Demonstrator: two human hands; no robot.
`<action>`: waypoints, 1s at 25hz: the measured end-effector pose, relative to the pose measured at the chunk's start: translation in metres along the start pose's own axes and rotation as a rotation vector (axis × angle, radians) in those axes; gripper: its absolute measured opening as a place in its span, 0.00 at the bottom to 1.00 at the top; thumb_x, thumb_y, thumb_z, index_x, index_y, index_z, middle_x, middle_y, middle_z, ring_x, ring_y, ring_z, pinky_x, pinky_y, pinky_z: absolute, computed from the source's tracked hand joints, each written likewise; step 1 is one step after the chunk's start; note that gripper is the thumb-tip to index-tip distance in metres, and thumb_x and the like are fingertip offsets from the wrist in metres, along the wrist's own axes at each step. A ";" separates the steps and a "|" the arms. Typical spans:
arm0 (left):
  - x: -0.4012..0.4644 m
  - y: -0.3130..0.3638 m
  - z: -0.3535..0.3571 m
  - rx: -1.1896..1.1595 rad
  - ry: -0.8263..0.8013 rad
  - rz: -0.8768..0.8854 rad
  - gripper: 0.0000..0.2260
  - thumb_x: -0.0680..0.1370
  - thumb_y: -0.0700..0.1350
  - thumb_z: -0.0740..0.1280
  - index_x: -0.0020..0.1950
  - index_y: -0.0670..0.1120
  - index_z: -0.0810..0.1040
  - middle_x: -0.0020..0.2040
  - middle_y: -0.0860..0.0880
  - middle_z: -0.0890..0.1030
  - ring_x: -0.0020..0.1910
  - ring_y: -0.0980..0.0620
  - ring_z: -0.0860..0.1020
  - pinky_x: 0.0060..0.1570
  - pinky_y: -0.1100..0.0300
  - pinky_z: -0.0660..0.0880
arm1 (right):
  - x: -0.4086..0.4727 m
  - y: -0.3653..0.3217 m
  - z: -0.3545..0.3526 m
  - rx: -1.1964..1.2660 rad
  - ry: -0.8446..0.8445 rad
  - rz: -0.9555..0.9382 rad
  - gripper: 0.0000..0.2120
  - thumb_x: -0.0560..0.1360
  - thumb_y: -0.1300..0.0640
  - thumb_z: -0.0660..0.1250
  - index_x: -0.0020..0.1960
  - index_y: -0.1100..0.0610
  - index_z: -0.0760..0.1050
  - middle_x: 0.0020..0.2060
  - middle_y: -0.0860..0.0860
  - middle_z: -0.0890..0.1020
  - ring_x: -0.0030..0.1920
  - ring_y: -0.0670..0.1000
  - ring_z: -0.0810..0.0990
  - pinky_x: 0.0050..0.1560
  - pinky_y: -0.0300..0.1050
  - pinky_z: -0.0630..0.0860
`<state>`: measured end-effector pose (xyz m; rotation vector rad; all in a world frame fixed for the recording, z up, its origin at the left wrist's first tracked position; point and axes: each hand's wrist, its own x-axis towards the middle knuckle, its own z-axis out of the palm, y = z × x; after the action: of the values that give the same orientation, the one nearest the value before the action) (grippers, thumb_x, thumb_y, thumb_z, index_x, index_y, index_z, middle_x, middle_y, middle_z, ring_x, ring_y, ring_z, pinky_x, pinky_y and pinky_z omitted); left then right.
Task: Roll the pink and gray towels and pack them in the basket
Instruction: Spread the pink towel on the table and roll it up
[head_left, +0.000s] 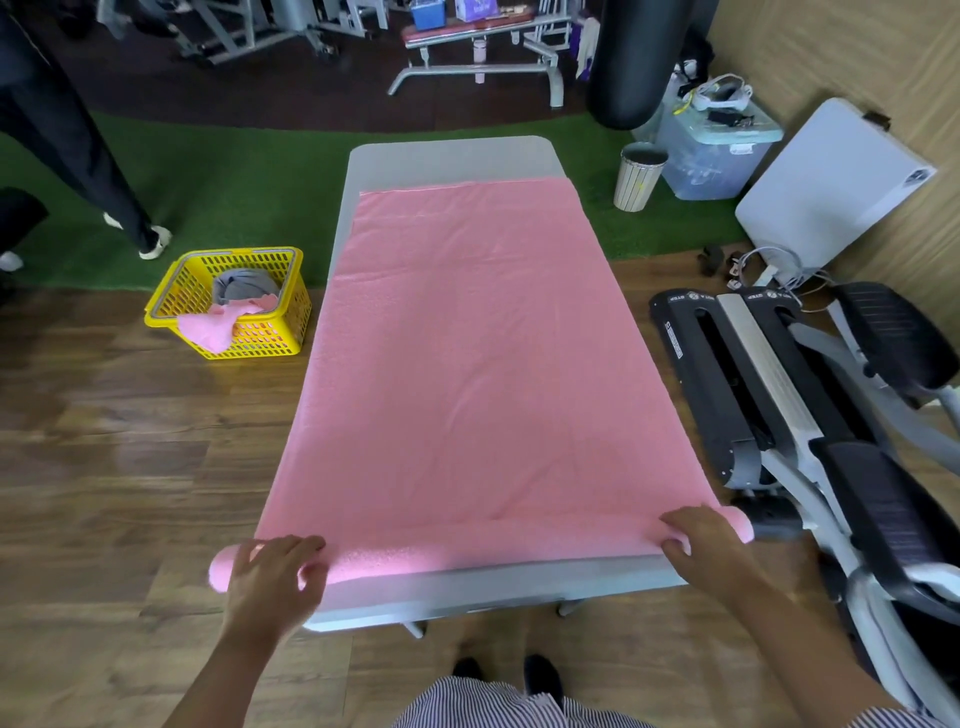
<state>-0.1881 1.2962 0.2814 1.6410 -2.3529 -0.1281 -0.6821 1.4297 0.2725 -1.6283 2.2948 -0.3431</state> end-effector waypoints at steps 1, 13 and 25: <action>0.000 -0.002 0.002 -0.015 0.009 0.018 0.17 0.69 0.48 0.56 0.42 0.45 0.84 0.38 0.50 0.84 0.36 0.48 0.82 0.43 0.45 0.76 | 0.001 0.001 -0.001 -0.005 -0.008 -0.008 0.14 0.66 0.59 0.68 0.50 0.62 0.81 0.45 0.55 0.83 0.47 0.58 0.81 0.60 0.56 0.70; -0.014 -0.027 0.008 -0.082 -0.060 -0.149 0.19 0.67 0.43 0.65 0.58 0.42 0.77 0.55 0.39 0.77 0.49 0.34 0.78 0.40 0.41 0.79 | -0.002 -0.009 -0.002 0.115 0.040 0.021 0.13 0.69 0.70 0.68 0.53 0.63 0.79 0.49 0.55 0.81 0.50 0.56 0.78 0.62 0.52 0.68; 0.019 -0.017 0.008 -0.116 -0.043 0.042 0.19 0.71 0.45 0.53 0.44 0.40 0.83 0.37 0.47 0.83 0.35 0.45 0.82 0.38 0.50 0.81 | 0.014 -0.007 -0.010 -0.067 -0.143 0.064 0.13 0.74 0.65 0.63 0.57 0.61 0.77 0.52 0.56 0.81 0.53 0.57 0.77 0.62 0.48 0.67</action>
<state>-0.1812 1.2718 0.2737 1.5486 -2.3619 -0.2893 -0.6840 1.4146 0.2824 -1.5528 2.2665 -0.1313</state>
